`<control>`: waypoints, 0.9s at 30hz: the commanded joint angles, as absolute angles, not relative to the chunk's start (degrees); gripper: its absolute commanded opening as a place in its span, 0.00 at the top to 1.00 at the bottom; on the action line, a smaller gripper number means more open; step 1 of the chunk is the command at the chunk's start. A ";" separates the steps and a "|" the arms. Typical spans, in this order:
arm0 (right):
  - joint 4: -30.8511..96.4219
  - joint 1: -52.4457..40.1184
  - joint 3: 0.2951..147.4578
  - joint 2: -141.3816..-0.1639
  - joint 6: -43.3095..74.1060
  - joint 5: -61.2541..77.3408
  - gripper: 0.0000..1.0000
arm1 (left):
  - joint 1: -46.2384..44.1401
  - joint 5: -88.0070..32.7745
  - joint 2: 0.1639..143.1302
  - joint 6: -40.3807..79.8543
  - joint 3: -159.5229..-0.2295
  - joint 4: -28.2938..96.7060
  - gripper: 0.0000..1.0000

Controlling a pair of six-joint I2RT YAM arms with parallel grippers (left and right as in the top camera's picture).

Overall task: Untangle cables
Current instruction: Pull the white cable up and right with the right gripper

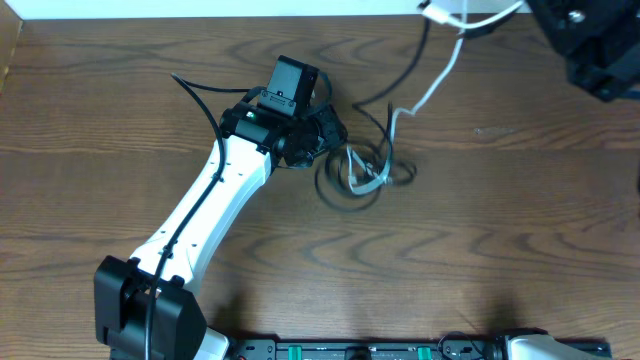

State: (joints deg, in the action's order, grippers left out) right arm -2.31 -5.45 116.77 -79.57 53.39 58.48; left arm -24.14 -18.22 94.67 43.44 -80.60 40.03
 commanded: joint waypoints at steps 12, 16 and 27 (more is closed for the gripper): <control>23.70 -2.63 117.34 -81.82 43.81 39.72 0.99 | -24.08 -14.24 94.35 42.65 -79.94 40.29 0.45; -0.58 0.69 119.22 -81.76 57.23 43.13 0.99 | -24.08 -14.24 94.35 42.65 -79.94 40.29 0.45; 34.59 1.61 126.48 -82.19 43.97 37.80 0.99 | -24.08 -14.26 94.35 42.65 -79.94 40.49 0.45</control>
